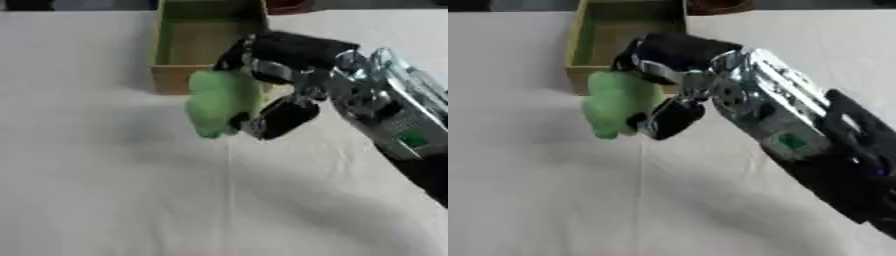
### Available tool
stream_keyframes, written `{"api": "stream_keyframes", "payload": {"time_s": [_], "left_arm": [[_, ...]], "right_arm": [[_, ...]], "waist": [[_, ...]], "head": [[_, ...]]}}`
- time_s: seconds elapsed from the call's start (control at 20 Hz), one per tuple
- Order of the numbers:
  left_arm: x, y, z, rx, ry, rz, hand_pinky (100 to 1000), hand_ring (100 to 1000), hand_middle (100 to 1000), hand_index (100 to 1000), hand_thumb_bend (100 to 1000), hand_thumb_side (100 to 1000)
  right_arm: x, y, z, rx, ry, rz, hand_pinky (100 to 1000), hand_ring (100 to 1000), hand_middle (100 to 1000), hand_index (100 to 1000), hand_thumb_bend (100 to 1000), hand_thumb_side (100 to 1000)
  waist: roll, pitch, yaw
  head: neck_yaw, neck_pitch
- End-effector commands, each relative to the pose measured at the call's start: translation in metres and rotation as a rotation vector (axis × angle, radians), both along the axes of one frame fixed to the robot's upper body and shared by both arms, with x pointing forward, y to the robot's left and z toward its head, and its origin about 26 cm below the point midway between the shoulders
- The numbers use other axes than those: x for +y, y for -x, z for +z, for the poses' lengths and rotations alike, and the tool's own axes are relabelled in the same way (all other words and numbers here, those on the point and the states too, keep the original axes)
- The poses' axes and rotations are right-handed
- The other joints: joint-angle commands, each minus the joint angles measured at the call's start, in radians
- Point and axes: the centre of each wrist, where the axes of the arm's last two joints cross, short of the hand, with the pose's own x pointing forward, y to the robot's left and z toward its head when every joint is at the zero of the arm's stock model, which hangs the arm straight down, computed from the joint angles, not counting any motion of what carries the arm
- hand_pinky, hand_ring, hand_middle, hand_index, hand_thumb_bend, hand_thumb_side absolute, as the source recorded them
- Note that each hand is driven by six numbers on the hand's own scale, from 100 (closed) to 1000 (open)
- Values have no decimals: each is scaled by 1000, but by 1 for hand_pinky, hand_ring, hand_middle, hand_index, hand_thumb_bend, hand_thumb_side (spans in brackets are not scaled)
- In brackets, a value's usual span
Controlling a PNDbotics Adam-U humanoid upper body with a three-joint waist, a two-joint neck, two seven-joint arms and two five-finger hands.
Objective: Pick up objects on the table and place them in the box.
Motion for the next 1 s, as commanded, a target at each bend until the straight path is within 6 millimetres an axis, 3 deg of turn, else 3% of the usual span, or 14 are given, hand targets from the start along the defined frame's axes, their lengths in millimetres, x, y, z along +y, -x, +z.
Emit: {"api": "stream_keyframes", "payload": {"time_s": [0.05,0.45,1.0], "left_arm": [[2,3,8,-24,-23,6,652,807,783,837,100,970],[0,3,9,-24,-27,-11,652,807,783,837,100,970],[-6,1,15,-42,-27,-42,652,808,784,837,100,971]], "right_arm": [[-9,3,27,-78,-70,-37,650,785,576,715,100,187],[-6,-51,48,-99,-151,-178,583,757,573,711,100,179],[-1,-137,38,-211,-246,-387,575,743,555,699,100,192]], "waist": [[5,-23,5],[9,-11,31],[0,28,78]], "head": [[-13,-6],[-53,-26],[-86,-73]]}}
